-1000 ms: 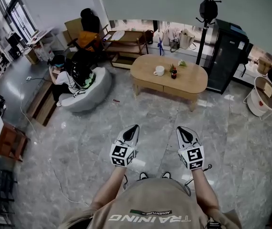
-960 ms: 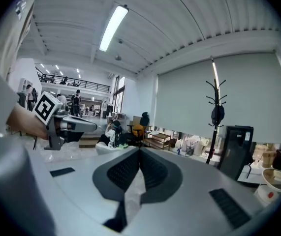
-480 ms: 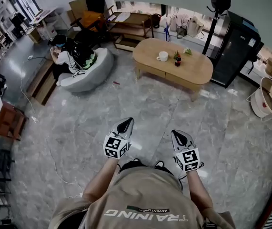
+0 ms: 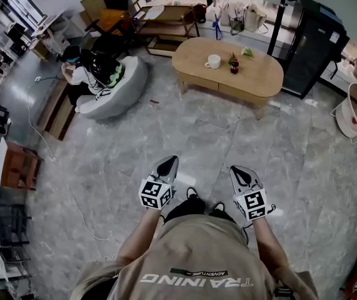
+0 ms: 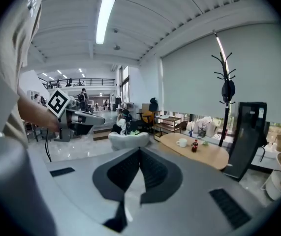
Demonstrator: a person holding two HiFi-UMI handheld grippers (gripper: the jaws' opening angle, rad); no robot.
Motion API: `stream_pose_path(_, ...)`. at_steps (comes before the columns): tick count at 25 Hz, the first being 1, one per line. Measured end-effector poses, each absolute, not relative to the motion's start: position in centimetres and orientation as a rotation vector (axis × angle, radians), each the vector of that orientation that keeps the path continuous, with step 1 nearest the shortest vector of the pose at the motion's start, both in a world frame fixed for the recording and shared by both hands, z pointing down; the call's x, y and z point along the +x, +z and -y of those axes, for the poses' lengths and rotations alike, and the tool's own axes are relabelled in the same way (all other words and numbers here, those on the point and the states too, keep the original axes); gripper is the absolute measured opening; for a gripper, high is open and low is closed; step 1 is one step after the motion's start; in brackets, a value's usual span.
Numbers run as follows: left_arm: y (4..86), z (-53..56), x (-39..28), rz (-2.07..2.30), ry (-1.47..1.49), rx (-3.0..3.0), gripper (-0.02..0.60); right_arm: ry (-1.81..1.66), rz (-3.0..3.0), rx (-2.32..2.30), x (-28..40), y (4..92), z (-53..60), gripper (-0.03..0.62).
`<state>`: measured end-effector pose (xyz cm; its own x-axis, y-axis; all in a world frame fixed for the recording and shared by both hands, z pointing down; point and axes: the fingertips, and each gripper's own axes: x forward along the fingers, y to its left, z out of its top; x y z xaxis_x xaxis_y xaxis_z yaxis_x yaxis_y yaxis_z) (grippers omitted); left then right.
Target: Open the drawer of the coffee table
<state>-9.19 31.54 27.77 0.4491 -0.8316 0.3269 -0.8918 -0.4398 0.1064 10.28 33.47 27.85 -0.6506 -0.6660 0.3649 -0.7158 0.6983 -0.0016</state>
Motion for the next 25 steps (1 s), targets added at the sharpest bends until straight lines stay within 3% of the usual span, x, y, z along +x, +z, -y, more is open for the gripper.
stream_pose_path(13,27.8,-22.3,-16.0,1.424,0.220,2.488,-0.003,0.012,2.476,1.148,2.3,25.8,-25.5,0.005)
stream_pose_path(25,30.2,-18.4,-19.2,1.379,0.223,2.450,-0.003,0.014,2.385,1.158,0.5,27.0,-21.3,0.005)
